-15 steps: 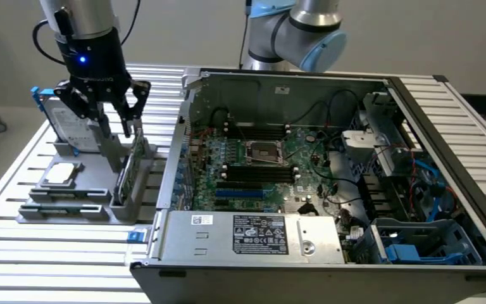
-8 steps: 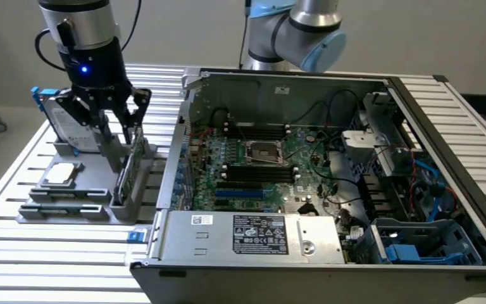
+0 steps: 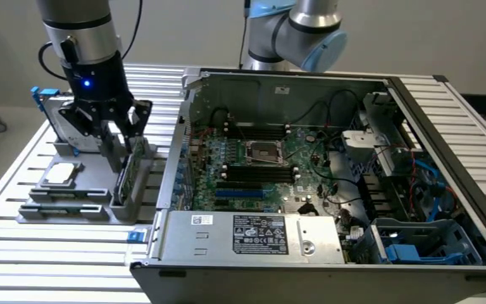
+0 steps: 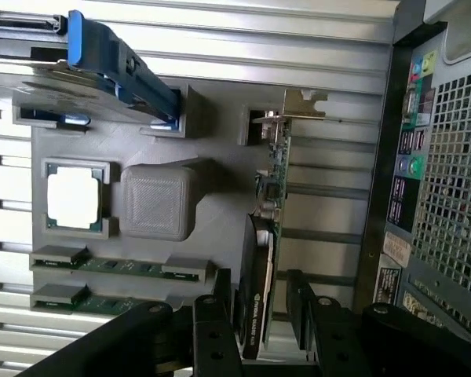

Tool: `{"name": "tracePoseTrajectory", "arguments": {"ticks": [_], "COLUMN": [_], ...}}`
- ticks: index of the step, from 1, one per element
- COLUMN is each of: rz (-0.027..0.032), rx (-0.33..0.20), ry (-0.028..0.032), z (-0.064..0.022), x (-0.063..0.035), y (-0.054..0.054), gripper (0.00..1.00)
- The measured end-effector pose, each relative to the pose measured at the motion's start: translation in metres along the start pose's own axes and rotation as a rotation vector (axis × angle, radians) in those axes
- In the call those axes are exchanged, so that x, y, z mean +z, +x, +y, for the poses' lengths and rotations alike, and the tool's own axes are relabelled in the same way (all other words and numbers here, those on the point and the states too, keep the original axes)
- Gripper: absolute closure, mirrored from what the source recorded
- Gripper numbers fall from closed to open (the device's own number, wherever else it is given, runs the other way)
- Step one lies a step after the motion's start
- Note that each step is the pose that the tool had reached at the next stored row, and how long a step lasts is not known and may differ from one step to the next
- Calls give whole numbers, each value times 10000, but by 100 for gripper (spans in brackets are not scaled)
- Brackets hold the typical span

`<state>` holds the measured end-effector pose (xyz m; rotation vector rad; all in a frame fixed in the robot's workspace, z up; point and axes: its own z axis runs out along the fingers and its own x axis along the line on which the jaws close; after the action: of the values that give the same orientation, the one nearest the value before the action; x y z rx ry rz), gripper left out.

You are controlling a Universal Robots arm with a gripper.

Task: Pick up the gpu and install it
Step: 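Pick up the gpu and move the gpu toward the slot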

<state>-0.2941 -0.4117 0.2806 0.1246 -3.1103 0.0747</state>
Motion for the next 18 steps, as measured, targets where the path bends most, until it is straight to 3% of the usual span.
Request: {"name": "tracePoseTrajectory", "arguments": {"ticks": [14,18], "rz": [11,14], "rx": [229,359], "ry": [-15,-46], "z": [-12,-9], "x": [254,322], "y": [-33,-37], "gripper": [58,58]}}
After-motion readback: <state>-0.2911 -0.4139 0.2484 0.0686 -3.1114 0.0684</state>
